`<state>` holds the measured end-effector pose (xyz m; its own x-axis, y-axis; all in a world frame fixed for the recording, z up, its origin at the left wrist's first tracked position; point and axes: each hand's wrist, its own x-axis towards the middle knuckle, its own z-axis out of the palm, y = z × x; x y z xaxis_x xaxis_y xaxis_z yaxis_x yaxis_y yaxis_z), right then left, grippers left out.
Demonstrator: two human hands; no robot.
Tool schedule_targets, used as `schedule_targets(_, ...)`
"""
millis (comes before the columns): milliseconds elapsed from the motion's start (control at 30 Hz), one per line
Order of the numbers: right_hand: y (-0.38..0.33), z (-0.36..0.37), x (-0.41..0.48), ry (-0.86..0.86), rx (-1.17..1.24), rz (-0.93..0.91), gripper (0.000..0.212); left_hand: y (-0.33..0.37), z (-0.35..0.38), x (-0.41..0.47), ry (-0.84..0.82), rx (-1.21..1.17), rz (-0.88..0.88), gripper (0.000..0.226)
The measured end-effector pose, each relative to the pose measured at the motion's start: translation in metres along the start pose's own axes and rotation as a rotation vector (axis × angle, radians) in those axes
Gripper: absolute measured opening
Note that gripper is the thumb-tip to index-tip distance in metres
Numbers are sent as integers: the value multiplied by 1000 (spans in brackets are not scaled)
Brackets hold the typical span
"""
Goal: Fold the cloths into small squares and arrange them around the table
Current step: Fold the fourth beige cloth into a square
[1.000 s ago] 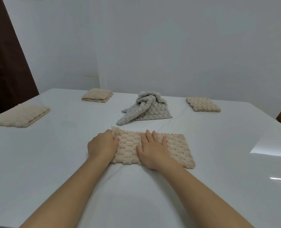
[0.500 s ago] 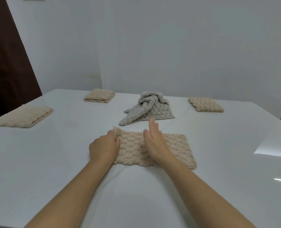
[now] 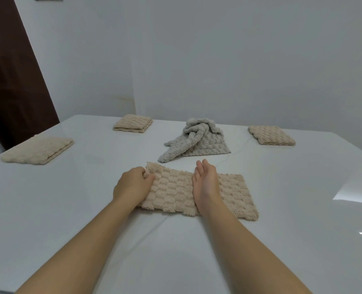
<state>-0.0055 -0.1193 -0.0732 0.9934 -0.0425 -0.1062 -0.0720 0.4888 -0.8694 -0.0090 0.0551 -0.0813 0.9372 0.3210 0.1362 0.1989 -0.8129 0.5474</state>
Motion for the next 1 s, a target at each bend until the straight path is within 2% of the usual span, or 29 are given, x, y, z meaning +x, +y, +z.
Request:
schedule_targets(200, 2, 10, -5, -17, -100, -7, 52, -2, -16, 8, -69, -182, -32, 40)
schedule_targets(400, 8, 16, -6, -26, -152, -16, 51, -10, -10, 3, -94, -115, -73, 34)
schedule_targets(500, 12, 5, -13, -108, -263, -59, 51, -10, -11, 3, -103, -128, -79, 34)
schedule_targets(567, -1, 3, -12, -113, -523, -107, 52, -8, -15, 3, -125, -153, -95, 37)
schedule_targets(667, -12, -17, -9, -250, -1233, -310, 53, -10, -20, 5, -188, -248, -149, 38)
schedule_targets(733, -7, -33, -10, -346, -1672, -342, 56, -10, -21, 7, -229, -320, -187, 33)
schedule_targets(767, -3, -37, -13, -370, -1806, -330, 57, -8, -22, 8, -240, -358, -204, 28)
schedule_targets(900, 7, -39, -15, -355, -1971, -303, 59, 14, -34, 2, -286, -532, -235, 19)
schedule_targets(967, 4, -41, -12, -379, -1950, -307, 58, 30, -42, -2, -312, -608, -215, 20)
schedule_targets(1000, -1, -42, -13, -395, -1863, -314, 57, 41, -46, -5, -331, -636, -195, 20)
